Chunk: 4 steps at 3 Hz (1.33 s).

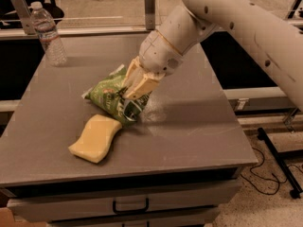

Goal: Move green jalapeno chip bag near sponge

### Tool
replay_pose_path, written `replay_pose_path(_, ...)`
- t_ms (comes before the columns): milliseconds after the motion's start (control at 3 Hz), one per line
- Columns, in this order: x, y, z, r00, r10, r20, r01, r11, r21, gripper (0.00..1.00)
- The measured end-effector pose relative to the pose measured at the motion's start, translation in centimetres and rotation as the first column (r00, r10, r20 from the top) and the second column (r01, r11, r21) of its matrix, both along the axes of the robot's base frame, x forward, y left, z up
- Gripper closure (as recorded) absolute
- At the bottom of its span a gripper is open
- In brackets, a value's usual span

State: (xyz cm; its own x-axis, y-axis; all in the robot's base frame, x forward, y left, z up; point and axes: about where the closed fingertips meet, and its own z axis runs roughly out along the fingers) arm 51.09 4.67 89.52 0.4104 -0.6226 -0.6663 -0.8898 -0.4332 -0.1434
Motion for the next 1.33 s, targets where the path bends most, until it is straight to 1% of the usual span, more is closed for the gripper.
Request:
replay_pose_path(333, -0.4, -0.3, -0.3, 0.9996, 0.029, -0.005, -0.03, 0.999, -0.021, 0.36)
replay_pose_path(667, -0.5, -0.6, -0.4, 0.999, 0.044, -0.008, -0.044, 0.998, -0.035, 0.12)
replay_pose_path(1000, -0.2, -1.1, 0.3, 0.9994, 0.03, 0.015, -0.03, 0.999, -0.038, 0.0)
replay_pose_path(1333, 1.7, -3.4, 4.3, 0.9894, -0.076, 0.124, 0.078, 0.997, -0.015, 0.0)
